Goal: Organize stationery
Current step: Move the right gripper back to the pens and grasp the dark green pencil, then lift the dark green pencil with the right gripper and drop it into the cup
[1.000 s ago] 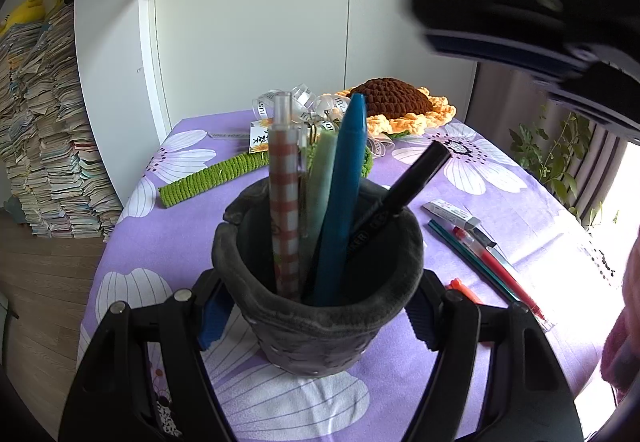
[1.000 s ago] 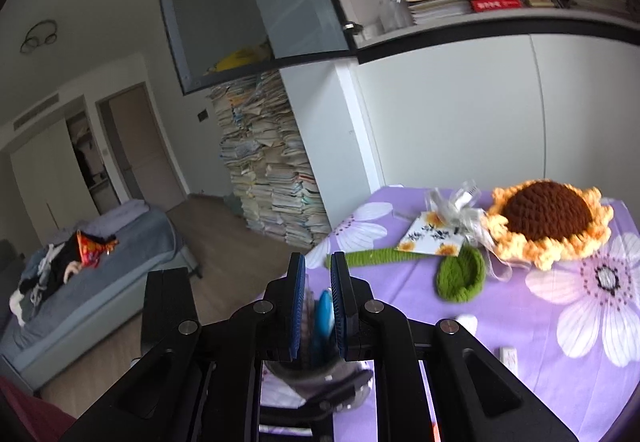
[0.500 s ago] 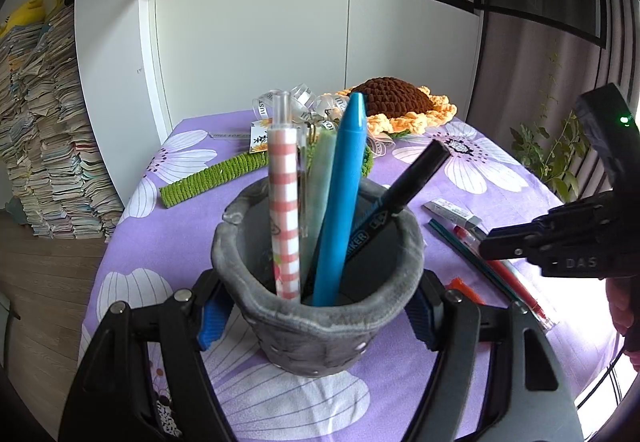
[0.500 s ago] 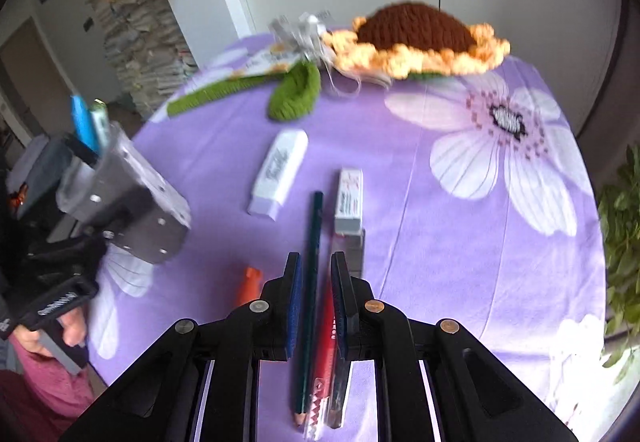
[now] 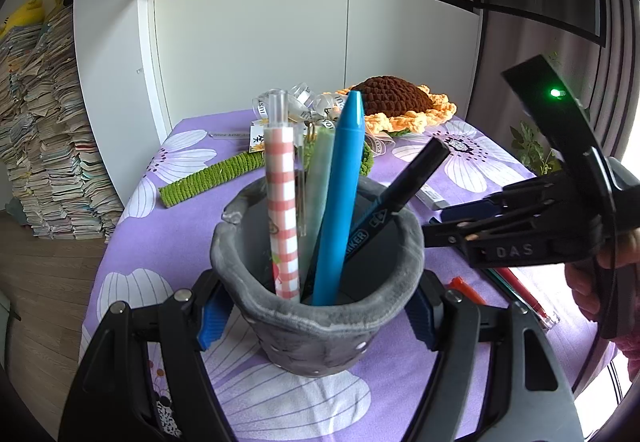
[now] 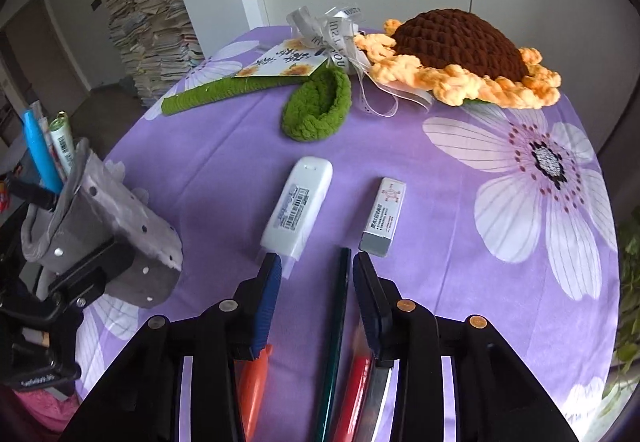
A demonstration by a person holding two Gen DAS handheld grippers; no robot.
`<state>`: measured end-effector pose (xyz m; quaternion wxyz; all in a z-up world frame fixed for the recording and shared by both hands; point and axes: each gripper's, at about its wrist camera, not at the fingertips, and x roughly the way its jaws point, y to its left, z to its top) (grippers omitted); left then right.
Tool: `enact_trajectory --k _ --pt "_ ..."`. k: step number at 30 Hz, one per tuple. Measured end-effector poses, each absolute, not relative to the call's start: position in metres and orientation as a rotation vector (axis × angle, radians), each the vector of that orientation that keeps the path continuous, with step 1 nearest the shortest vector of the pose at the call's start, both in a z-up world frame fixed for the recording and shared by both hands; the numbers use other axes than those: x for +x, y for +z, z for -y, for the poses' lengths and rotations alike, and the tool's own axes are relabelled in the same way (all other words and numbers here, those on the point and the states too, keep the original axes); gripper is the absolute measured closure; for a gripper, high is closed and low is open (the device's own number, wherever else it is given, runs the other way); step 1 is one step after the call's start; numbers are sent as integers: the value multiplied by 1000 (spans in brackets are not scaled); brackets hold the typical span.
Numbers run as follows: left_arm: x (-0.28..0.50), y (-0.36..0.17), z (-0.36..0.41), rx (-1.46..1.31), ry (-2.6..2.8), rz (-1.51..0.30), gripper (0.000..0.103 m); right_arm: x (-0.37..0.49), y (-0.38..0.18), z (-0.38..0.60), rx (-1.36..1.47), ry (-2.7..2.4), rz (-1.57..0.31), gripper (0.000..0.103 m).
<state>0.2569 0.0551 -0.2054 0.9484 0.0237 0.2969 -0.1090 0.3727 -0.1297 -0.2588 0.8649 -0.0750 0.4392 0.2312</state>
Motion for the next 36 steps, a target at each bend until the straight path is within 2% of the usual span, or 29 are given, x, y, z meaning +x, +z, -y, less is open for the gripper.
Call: enact_trajectory --k 27,28,30,36 --pt "259 -206 -56 37 -227 -609 31 377 -265 131 -202 489 -956 67" --pt "259 -206 -56 35 -228 -609 31 379 -265 130 -205 487 -955 69" --pt "259 -206 -56 35 -228 -609 32 379 -265 126 -243 460 -947 93" --pt "259 -206 -56 36 -229 -609 32 371 -255 130 -177 489 -934 95"
